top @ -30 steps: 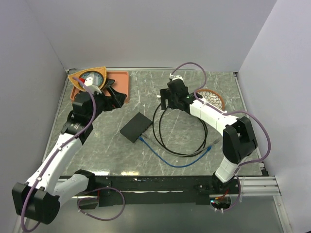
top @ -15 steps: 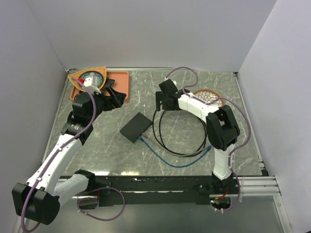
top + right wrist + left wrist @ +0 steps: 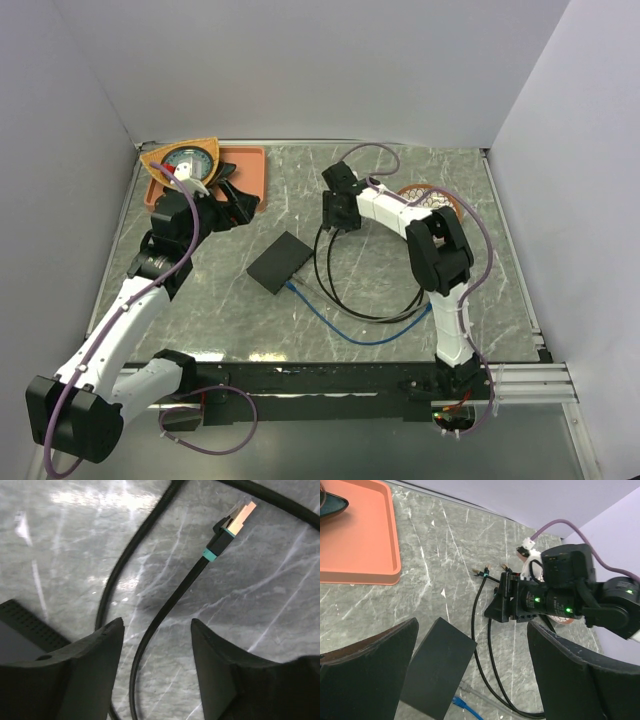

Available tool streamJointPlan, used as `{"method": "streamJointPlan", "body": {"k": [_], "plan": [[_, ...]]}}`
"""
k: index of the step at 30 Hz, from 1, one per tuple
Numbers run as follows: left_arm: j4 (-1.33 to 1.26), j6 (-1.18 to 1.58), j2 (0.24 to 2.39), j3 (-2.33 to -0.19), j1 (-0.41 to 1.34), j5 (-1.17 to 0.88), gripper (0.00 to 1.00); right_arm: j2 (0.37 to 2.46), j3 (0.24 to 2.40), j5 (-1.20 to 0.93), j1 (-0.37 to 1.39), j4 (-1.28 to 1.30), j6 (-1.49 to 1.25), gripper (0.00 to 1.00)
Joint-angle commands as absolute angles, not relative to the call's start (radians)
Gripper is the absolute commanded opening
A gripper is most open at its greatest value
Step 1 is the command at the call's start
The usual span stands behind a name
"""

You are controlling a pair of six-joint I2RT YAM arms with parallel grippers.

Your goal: Insert the plug into the switch port

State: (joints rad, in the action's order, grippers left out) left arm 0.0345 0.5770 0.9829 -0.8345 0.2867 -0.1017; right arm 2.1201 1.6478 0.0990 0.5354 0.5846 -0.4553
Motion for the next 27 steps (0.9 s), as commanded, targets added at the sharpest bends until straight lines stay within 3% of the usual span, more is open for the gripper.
{"method": "streamJointPlan", "body": {"k": [1,8,12,15,17,27], "plan": [[0.021,0.572,0.982,-0.833,0.284,-0.118,0.96,2.16,1.709,0.095,0.517,0.632,-0.472,0.61],[0.021,0.569,0.994,-0.833,0.284,-0.13,0.96,2.21,1.746,0.069,0.512,0.667,-0.448,0.5],[0.021,0.574,1.008,-0.833,0.284,-0.144,0.96,2.207,1.735,0.054,0.512,0.657,-0.436,0.31],[0.015,0.577,1.012,-0.827,0.284,-0.153,0.96,2.192,1.729,0.045,0.512,0.649,-0.422,0.07],[0.015,0.578,1.014,-0.827,0.284,-0.158,0.96,2.163,1.723,0.046,0.511,0.64,-0.402,0.0],[0.018,0.569,1.035,-0.83,0.284,-0.183,0.96,1.895,1.674,0.011,0.471,0.569,-0.339,0.0]]}}
